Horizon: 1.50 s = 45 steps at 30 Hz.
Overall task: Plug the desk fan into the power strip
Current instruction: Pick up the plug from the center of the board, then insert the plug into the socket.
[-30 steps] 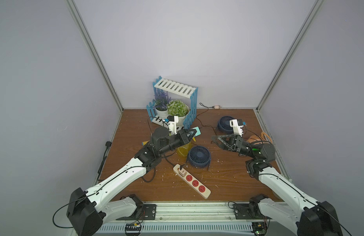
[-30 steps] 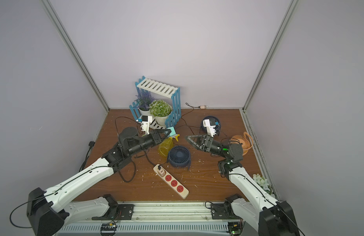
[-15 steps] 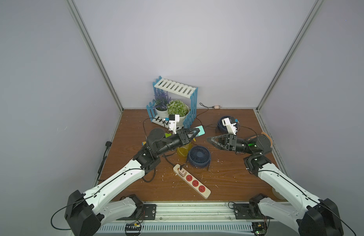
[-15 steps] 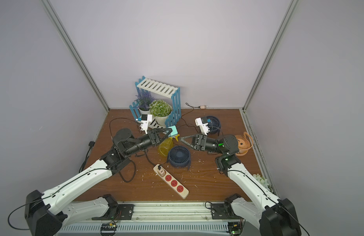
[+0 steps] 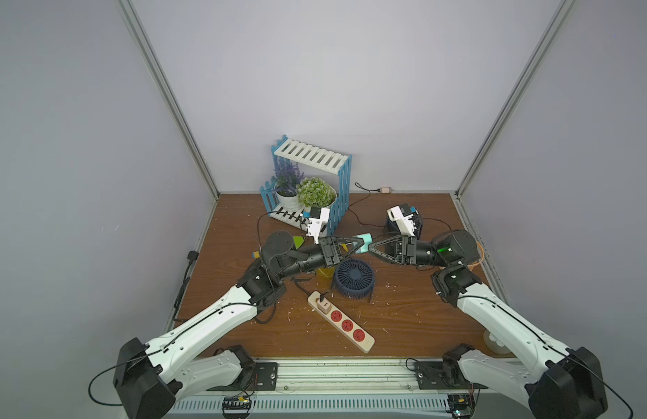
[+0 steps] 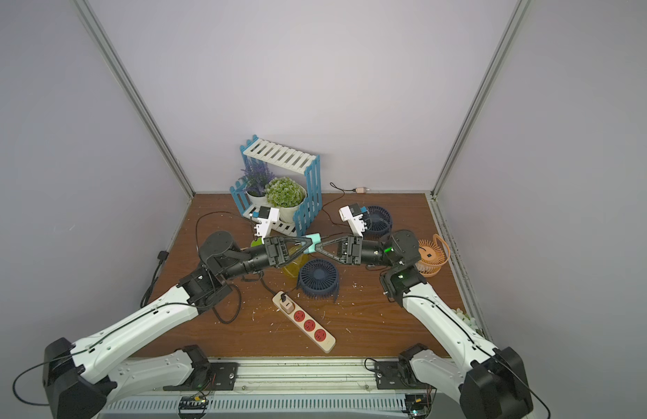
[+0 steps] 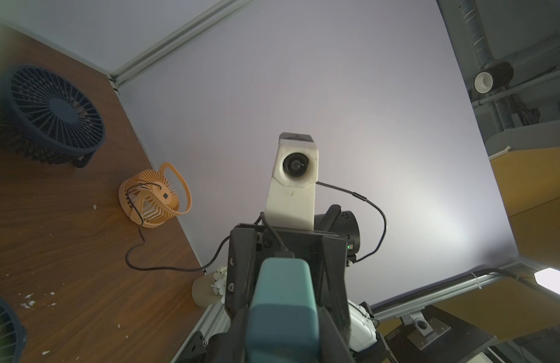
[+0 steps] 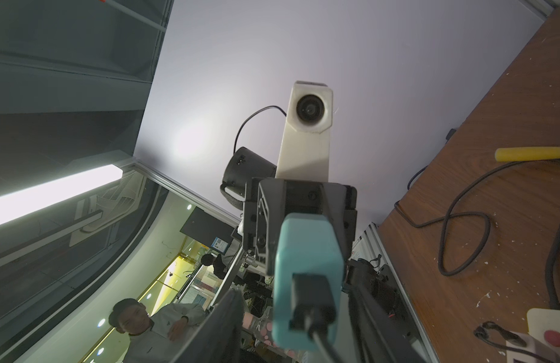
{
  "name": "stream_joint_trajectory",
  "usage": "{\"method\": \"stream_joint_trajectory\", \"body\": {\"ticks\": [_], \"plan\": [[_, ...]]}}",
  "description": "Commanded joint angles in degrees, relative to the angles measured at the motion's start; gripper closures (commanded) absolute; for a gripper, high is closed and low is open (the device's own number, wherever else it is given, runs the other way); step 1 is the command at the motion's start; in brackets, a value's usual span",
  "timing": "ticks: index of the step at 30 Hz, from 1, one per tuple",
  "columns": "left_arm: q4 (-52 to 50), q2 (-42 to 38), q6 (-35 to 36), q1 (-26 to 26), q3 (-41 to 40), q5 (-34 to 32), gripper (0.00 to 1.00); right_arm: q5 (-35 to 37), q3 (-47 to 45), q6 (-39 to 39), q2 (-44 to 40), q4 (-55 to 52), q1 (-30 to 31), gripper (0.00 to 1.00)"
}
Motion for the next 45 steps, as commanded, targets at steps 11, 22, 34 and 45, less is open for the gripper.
{"method": "stream_joint_trajectory", "body": {"ticks": [11, 22, 34, 45], "plan": [[1.15, -0.68, 0.87, -0.83, -0.33, 1.34, 1.00, 0.47, 0.54, 1.55, -0.42, 3.02, 0.18, 0.85], [-28.72, -5.13, 10.97, -0.42, -2.76, -15.38, 0.02, 5.74, 4.93, -42.90, -7.74, -47.03, 0.20, 0.93], [-50.62, -13.55, 14.38, 14.38, -14.71, -9.57, 0.06, 44.39, 3.73, -69.24, -9.74, -77.64, 22.27, 1.00], [-44.07, -14.68, 13.05, 18.21, -27.00, -14.01, 0.38, 62.39, 2.61, -66.10, 3.92, -67.96, 43.04, 1.00]]}}
